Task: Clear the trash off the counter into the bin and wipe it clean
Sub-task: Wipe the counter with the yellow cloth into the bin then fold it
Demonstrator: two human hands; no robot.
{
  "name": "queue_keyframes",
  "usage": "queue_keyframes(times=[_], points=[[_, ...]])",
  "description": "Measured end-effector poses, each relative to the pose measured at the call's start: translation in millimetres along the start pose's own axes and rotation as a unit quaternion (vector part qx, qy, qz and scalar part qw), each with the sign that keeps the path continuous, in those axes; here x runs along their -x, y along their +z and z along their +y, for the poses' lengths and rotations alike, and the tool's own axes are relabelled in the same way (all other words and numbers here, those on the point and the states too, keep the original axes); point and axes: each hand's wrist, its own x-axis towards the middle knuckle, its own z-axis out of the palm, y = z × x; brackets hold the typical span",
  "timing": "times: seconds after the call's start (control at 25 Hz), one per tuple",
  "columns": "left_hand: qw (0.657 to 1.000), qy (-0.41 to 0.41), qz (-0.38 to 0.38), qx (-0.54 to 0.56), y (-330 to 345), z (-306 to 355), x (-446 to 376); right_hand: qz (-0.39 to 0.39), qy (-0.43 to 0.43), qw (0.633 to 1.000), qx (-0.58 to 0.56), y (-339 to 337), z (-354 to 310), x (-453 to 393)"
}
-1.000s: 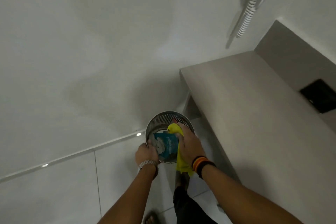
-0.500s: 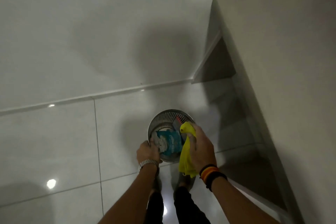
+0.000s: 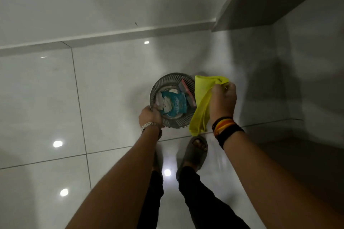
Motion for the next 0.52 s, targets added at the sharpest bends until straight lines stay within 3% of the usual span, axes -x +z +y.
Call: queue_keyframes(times=[0.12,0.2,0.24,0.32,0.4,0.52], points=[[0.998,0.058,0.013,-0.025,-8,7,16,-0.018,0.130,0.981,-0.143,-6,-20,4],[0.987,0.156,0.031,-0.004,-23,24,49,-0.082,0.213,0.935,-0.272,-11,-46,20],[0.984,0.170,0.002,0.059,-33,38,71,-0.119,0.232,0.908,-0.329,-14,-62,29],[0.965,0.128,-0.126,0.191,-61,72,119,-0.169,0.256,0.877,-0.369,-22,-103,51],[0.943,0.101,-0.216,0.232,-97,102,165,-0.184,0.251,0.901,-0.304,-34,-158,84],[0.939,0.129,-0.253,0.195,-173,143,245,-0.132,0.169,0.947,-0.237,-70,-240,130]])
